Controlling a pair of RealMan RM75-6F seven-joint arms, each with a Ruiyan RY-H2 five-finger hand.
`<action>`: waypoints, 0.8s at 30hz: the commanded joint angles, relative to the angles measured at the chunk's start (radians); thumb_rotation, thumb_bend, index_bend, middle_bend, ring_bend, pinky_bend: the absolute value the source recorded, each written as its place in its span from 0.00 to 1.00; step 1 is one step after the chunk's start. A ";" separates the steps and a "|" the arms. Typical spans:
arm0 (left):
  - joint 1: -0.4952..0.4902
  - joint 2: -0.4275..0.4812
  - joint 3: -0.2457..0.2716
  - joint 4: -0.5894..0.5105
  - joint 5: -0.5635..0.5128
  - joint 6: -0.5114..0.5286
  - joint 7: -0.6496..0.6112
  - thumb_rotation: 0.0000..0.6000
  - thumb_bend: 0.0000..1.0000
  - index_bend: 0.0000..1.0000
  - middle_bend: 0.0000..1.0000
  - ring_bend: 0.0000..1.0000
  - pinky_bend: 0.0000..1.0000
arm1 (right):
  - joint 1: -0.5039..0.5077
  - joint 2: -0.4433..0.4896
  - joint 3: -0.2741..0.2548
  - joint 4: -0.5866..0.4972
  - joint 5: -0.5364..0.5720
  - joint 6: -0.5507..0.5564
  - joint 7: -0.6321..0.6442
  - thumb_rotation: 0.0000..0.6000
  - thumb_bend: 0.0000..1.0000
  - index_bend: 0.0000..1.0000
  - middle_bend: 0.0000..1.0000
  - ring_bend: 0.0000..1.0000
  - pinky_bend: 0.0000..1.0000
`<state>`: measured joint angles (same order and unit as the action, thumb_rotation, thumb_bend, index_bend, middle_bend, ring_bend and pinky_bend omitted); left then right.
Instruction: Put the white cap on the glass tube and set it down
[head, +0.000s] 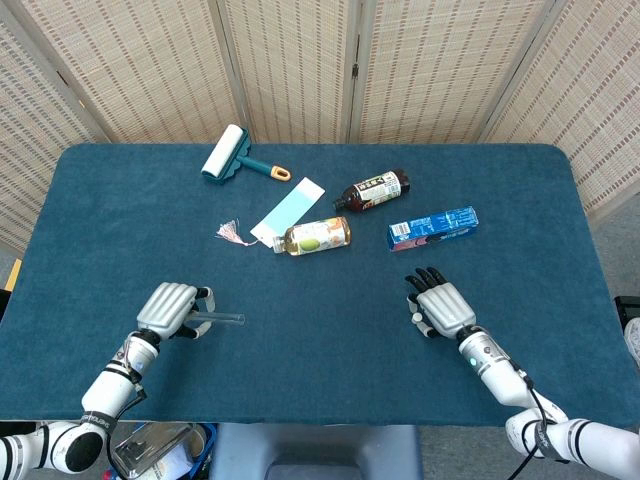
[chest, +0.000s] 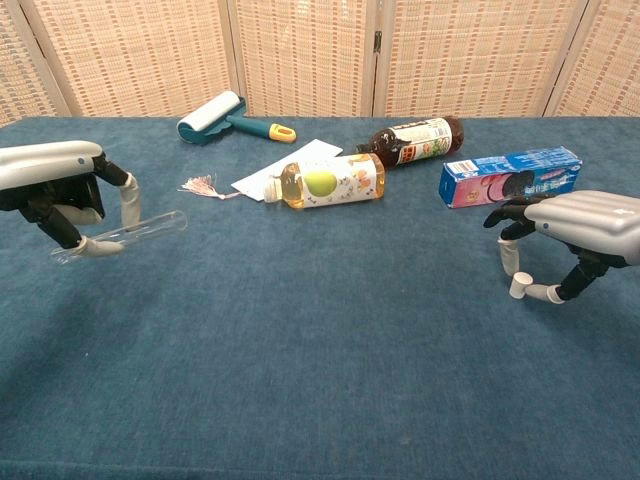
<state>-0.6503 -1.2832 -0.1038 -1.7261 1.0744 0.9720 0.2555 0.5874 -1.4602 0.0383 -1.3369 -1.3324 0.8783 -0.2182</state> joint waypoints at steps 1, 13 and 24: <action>0.000 0.000 0.000 0.001 0.000 0.000 0.000 1.00 0.40 0.64 1.00 1.00 1.00 | 0.001 -0.001 0.000 0.001 0.001 -0.002 0.000 1.00 0.33 0.46 0.12 0.00 0.00; -0.002 0.002 -0.019 0.007 0.000 0.005 -0.022 1.00 0.40 0.64 1.00 1.00 1.00 | -0.010 0.043 0.018 -0.056 -0.028 0.058 0.053 1.00 0.41 0.59 0.23 0.00 0.00; -0.044 0.041 -0.142 -0.030 -0.022 -0.039 -0.190 1.00 0.40 0.63 1.00 1.00 1.00 | 0.000 0.269 0.122 -0.307 -0.073 0.166 0.137 1.00 0.42 0.61 0.26 0.00 0.00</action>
<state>-0.6803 -1.2524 -0.2216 -1.7423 1.0619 0.9509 0.0947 0.5813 -1.2322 0.1298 -1.6017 -1.3991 1.0229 -0.1059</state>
